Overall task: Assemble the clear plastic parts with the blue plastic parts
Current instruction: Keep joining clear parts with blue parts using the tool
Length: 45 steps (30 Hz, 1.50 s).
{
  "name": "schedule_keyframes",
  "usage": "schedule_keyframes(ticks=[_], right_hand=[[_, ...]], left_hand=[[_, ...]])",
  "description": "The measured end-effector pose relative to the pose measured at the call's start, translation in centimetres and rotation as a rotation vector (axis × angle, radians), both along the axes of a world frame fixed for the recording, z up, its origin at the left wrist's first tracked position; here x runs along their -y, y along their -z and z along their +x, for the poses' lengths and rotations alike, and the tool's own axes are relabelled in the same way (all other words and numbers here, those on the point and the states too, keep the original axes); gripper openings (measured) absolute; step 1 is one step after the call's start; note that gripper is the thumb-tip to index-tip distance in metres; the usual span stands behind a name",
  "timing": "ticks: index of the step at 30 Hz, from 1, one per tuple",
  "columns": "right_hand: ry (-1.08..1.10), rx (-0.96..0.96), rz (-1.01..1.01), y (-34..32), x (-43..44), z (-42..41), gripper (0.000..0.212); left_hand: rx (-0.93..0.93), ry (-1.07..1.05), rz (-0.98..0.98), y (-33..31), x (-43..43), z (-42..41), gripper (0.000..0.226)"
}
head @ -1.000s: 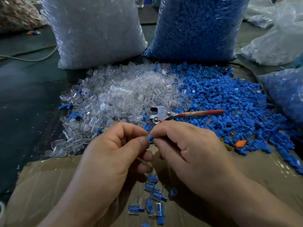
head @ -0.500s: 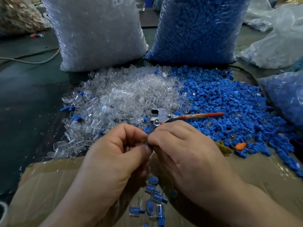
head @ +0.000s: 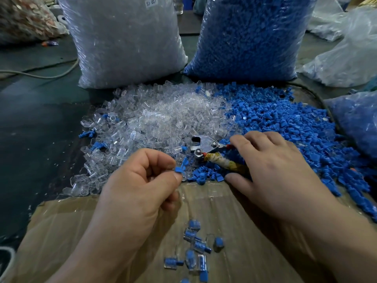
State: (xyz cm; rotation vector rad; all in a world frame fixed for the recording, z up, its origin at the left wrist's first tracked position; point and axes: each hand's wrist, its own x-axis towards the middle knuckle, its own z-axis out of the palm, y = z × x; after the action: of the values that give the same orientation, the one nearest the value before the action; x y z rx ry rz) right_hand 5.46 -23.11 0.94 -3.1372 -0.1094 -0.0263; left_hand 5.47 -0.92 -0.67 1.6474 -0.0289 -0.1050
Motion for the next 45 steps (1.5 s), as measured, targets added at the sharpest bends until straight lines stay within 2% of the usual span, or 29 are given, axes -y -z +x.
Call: schedule_keyframes(ticks=[6,9,13,16,22,24,27,38,45], right_hand=[[0.005,-0.028,-0.037,0.0,0.1,0.9,0.073],[0.018,0.014,0.002,-0.2,0.1,1.1,0.063],[0.055,0.178,0.142,-1.1,0.5,0.8,0.055],[-0.023,0.286,0.258,-1.9,0.1,-0.3,0.048],[-0.225,0.136,0.203,-1.9,-0.8,-1.6,0.055],[-0.240,0.132,0.196,-1.8,-0.8,-1.7,0.059],[-0.264,0.176,0.190,-1.7,-0.7,-1.9,0.062],[-0.314,0.138,0.182,-1.5,-0.6,-1.8,0.060],[-0.310,0.123,0.287,-1.8,-0.7,-1.9,0.050]], left_hand=[[-0.003,-0.016,-0.001,0.0,0.0,0.1,0.027],[0.013,-0.018,0.017,0.0,0.0,0.1,0.028],[0.020,-0.021,0.017,0.2,-0.1,0.1,0.027],[0.017,-0.015,-0.017,0.2,-0.2,0.1,0.024],[0.068,0.029,-0.031,-0.3,-0.4,0.4,0.029],[0.094,0.026,-0.008,-0.4,-0.5,0.3,0.030],[0.105,0.033,-0.022,-0.8,-0.5,0.1,0.015],[0.158,0.060,-0.020,-0.7,-0.2,-0.4,0.018],[0.165,0.059,-0.041,-1.0,-0.2,-0.6,0.016]])
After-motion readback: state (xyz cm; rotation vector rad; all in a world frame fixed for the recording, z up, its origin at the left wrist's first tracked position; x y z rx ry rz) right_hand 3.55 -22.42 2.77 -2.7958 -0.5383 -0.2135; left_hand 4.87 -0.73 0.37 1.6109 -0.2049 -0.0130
